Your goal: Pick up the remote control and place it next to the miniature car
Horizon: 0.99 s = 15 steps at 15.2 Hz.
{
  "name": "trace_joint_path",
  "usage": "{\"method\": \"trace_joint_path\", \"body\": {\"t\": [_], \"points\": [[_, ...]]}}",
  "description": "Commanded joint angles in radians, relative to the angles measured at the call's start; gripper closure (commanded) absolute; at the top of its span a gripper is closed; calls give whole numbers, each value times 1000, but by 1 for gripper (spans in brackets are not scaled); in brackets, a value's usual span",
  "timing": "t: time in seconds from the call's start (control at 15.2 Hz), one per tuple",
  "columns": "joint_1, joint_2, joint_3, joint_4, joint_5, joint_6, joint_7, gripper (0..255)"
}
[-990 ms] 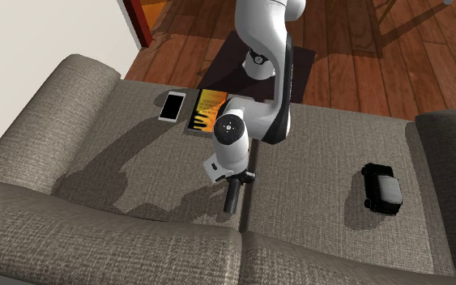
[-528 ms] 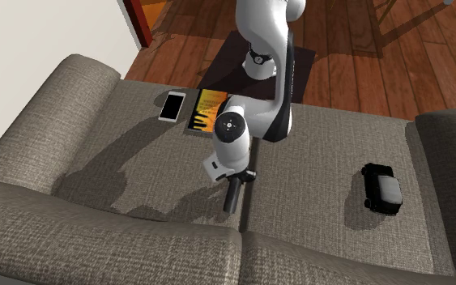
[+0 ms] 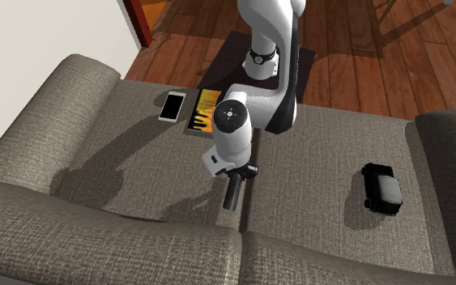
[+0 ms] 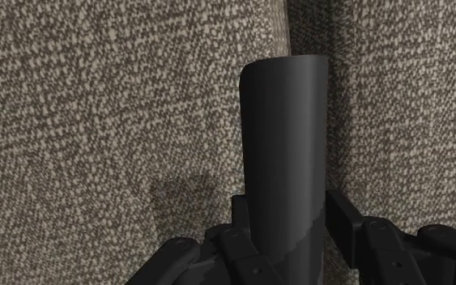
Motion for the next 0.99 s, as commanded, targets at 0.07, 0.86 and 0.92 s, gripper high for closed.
{"method": "trace_joint_path", "body": {"t": [0.07, 0.86, 0.92], "points": [[0, -26, -1, 6, -2, -32, 2, 255], [0, -112, -4, 52, -9, -165, 15, 255], [0, -119, -4, 58, -10, -176, 16, 255]]}}
